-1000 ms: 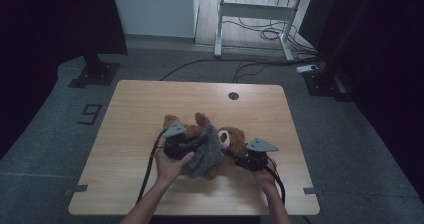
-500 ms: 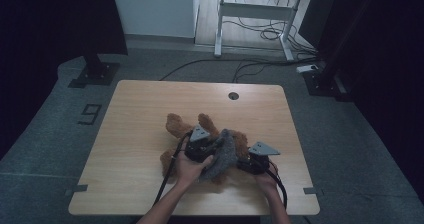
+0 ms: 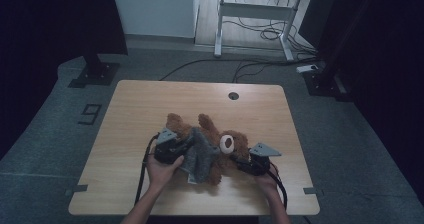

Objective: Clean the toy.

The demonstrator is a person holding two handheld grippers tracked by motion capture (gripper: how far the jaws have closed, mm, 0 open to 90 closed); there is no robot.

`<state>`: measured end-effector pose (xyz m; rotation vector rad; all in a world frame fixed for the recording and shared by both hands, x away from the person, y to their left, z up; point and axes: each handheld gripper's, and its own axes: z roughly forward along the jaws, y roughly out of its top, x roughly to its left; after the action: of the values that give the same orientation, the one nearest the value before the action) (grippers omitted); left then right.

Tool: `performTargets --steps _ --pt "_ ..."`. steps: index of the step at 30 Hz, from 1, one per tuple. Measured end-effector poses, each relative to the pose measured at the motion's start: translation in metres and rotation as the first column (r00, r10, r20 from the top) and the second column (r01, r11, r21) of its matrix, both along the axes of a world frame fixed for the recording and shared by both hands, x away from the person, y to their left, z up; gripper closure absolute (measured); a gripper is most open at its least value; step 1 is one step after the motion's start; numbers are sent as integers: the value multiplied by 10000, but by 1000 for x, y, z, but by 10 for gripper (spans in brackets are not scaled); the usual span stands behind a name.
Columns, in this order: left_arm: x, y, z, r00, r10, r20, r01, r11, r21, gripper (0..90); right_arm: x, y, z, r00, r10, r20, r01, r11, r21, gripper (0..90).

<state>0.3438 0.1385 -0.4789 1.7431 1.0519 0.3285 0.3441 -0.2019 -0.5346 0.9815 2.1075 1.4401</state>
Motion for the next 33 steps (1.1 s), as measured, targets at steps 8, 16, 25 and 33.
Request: performTargets --steps 8,16,25,33 --pt "0 40 -16 9954 733 -623 -713 9969 337 812 0 -2 -1 9999 158 31 -158 9999 -33 455" --pt "6 59 -28 9884 1212 -918 -1114 9882 1053 812 -3 -3 -1 9997 219 55 -218 9997 -81 450" --pt "-5 55 0 9955 827 -464 -826 9966 39 814 -2 -4 -2 9998 184 -15 -184 9998 38 449" --pt "-6 -31 50 9902 -1227 668 1239 9922 -141 817 -3 -3 -2 10000 81 -12 -81 9999 75 443"
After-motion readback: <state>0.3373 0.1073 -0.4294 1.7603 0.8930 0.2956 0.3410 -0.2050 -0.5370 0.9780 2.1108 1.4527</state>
